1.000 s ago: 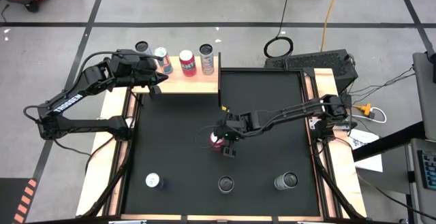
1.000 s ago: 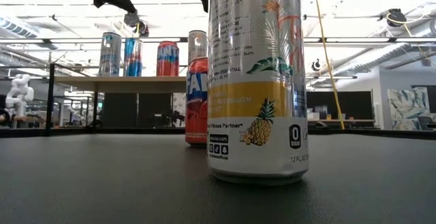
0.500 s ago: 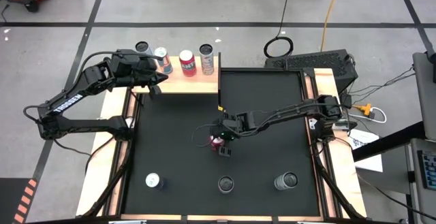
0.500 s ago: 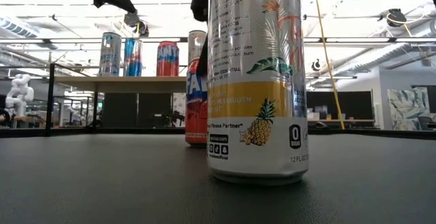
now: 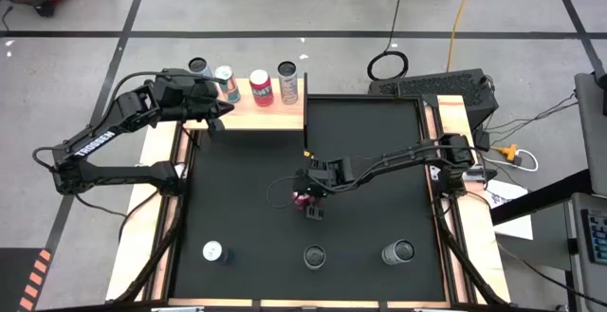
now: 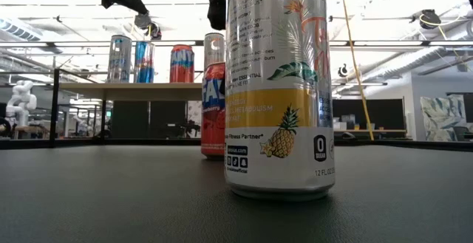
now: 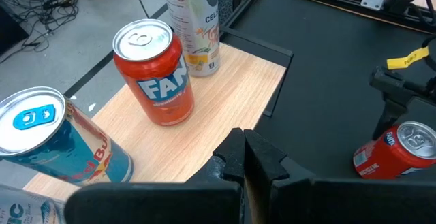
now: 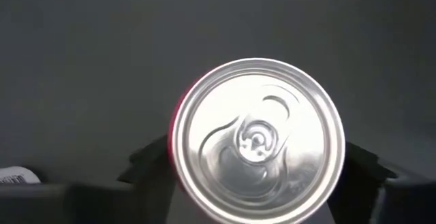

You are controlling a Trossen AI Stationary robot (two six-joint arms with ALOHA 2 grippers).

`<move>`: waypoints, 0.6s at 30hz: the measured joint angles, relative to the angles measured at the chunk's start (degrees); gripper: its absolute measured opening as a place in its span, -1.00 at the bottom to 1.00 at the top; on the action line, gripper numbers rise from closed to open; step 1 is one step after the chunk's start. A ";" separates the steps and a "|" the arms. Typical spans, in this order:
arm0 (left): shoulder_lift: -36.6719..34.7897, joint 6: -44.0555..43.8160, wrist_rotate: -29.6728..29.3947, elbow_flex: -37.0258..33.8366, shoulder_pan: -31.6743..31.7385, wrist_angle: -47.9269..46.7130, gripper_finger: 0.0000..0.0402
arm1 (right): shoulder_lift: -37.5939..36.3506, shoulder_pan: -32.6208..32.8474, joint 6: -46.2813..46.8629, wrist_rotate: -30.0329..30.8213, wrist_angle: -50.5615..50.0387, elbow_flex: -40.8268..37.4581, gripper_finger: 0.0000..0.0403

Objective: Place canned beverage on shelf
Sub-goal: Put the red soda can aligned with the other red soda can on the shelf

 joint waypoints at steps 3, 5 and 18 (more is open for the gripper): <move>0.00 0.00 0.02 0.02 0.00 0.00 -1.00 | -0.03 -0.39 0.00 -0.22 -0.19 0.41 0.22; -0.02 0.00 0.02 0.00 0.00 0.00 -1.00 | 0.07 -0.81 -0.11 -0.18 -0.96 1.35 0.22; 0.00 1.14 0.00 0.00 0.00 0.00 -1.00 | 0.06 -2.50 -6.08 0.09 -6.31 12.18 0.24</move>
